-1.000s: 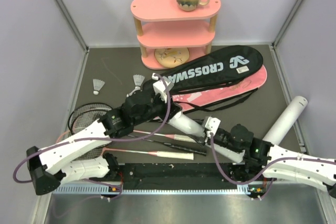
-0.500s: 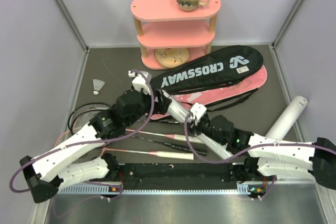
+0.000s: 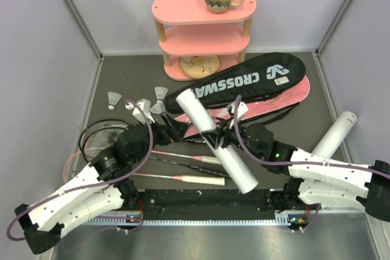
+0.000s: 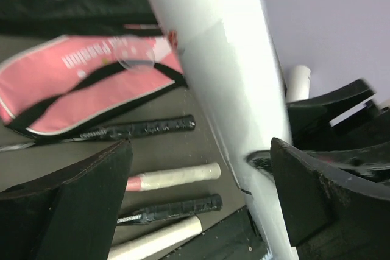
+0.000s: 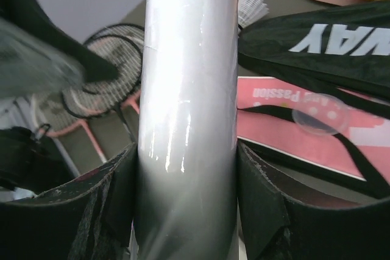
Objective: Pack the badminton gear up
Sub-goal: Adjust the shuttle tube.
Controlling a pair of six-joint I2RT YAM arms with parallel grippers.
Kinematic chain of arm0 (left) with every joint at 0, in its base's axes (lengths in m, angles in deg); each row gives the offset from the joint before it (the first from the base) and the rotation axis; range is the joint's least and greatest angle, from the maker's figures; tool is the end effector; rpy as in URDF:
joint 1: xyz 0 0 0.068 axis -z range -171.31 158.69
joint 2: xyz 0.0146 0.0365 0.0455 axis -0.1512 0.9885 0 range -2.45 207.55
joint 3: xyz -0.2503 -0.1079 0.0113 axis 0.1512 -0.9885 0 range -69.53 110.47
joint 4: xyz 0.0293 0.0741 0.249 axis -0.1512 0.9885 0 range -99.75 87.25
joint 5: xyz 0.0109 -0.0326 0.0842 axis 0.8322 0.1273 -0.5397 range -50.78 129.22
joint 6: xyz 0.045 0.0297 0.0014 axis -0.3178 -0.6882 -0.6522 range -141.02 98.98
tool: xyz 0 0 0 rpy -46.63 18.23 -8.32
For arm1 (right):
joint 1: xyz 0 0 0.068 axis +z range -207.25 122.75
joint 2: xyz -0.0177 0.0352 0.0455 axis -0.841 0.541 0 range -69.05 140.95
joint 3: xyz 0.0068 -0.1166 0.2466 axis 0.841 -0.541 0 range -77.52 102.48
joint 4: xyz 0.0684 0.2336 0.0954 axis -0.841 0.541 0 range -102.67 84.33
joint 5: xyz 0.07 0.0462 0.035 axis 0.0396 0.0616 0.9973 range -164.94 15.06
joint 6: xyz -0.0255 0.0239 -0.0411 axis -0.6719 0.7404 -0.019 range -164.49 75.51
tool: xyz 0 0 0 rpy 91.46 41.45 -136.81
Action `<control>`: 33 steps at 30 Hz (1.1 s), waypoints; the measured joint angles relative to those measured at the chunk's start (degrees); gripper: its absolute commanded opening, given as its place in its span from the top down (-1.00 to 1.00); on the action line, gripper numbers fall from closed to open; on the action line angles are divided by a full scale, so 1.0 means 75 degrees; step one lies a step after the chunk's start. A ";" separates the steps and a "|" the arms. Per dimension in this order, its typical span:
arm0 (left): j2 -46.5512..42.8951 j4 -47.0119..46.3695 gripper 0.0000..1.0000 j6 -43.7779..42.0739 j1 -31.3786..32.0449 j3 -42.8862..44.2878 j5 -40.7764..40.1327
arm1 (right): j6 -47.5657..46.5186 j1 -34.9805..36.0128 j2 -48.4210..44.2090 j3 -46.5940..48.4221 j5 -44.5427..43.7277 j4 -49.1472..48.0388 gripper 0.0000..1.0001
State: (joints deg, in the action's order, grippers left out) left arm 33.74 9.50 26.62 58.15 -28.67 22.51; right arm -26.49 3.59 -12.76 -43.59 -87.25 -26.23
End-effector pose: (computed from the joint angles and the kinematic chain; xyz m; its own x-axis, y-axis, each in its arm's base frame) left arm 0.1059 -0.1080 0.3219 -0.5144 -0.4875 -0.7055 0.2476 0.7032 -0.6665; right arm 0.1188 0.1975 0.2788 -0.3027 0.0769 -0.9500 -0.6907 0.6691 0.2742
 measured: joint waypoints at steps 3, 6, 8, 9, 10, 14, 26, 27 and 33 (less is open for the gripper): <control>0.0114 -0.0933 -0.97 0.0396 0.0000 -0.0866 0.0449 | 0.0691 0.0000 0.0172 0.0000 0.0117 -0.0455 0.38; 0.0280 -0.1737 -0.97 0.0659 0.0000 -0.1393 0.0682 | 0.1137 0.0000 0.0388 0.0000 0.0236 -0.0801 0.39; 0.0358 -0.2180 -0.97 0.0743 0.0003 -0.1448 0.0667 | 0.1384 -0.0006 0.0493 -0.0015 0.0286 -0.1023 0.38; 0.0382 -0.2393 -0.97 0.0766 0.0003 -0.1448 0.0650 | 0.1448 0.0006 0.0525 -0.0015 0.0306 -0.1128 0.37; 0.0420 -0.2640 -0.97 0.0790 0.0003 -0.1448 0.0621 | 0.1507 0.0032 0.0554 -0.0015 0.0361 -0.1239 0.36; 0.0653 -0.3593 -0.96 0.0842 -0.0003 -0.1478 0.0597 | 0.1562 0.0219 0.0615 -0.0015 0.0522 -0.1582 0.34; 0.0901 -0.3879 0.01 0.0187 -0.0073 -0.1448 0.0632 | 0.1696 0.0274 0.0697 0.0414 0.0644 -0.0831 -0.79; 0.0860 -0.3631 0.03 -0.0029 -0.0111 -0.1413 0.0525 | 0.1664 0.0274 0.0731 0.0600 0.0629 -0.0484 -0.87; 0.0315 -0.1556 0.04 -0.1437 -0.0335 -0.0595 -0.0125 | 0.0659 -0.0254 0.0644 0.1381 0.0679 0.1574 -0.98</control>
State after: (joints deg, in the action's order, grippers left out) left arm 36.10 -2.17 15.84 55.63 -33.13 21.57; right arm -21.55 1.69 -7.93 -33.23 -82.16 -14.43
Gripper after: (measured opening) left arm 0.641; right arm 0.986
